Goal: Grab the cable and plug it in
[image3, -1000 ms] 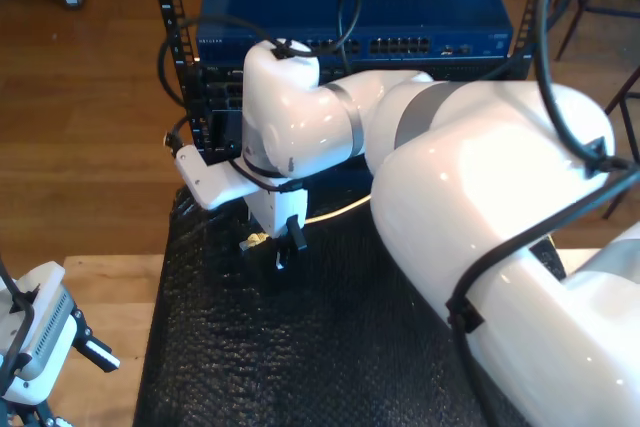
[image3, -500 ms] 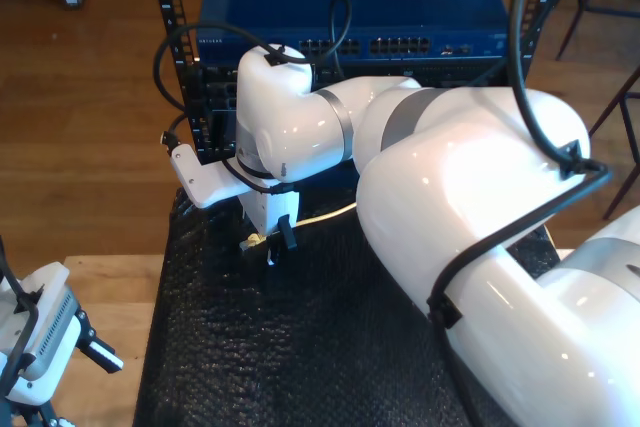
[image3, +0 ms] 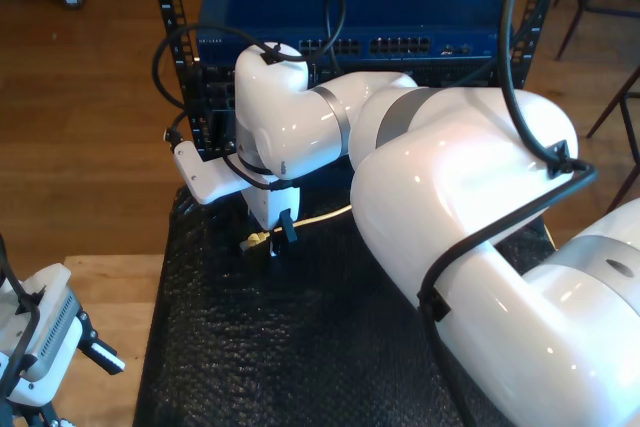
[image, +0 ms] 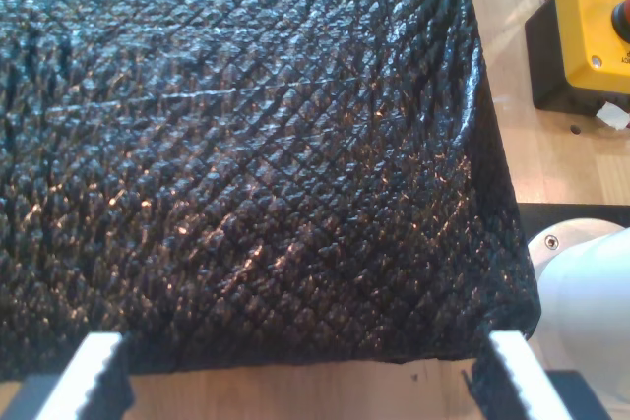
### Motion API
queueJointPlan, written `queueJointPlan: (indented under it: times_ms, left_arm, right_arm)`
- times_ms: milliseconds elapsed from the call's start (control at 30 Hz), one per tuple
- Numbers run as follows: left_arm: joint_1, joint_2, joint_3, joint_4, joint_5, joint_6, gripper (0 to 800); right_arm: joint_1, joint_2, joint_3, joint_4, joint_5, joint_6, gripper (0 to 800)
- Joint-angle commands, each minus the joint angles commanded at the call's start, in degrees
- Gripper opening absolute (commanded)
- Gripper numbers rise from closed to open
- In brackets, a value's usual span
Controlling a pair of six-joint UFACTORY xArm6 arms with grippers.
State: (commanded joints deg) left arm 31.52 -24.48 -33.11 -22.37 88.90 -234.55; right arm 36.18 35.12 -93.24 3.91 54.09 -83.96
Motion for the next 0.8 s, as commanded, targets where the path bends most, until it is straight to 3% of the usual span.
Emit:
queueJointPlan:
  times_ms: [267, 800]
  left_arm:
    - [0.00, 0.00, 0.09, 0.00, 0.00, 0.00, 800]
    - [0.00, 0.00, 0.00, 0.00, 0.00, 0.00, 800]
  right_arm:
    - [0.00, 0.09, 0.00, 0.00, 0.00, 0.18, 480]
    - [0.00, 0.88, 0.00, 0.00, -0.09, 0.18, 440]
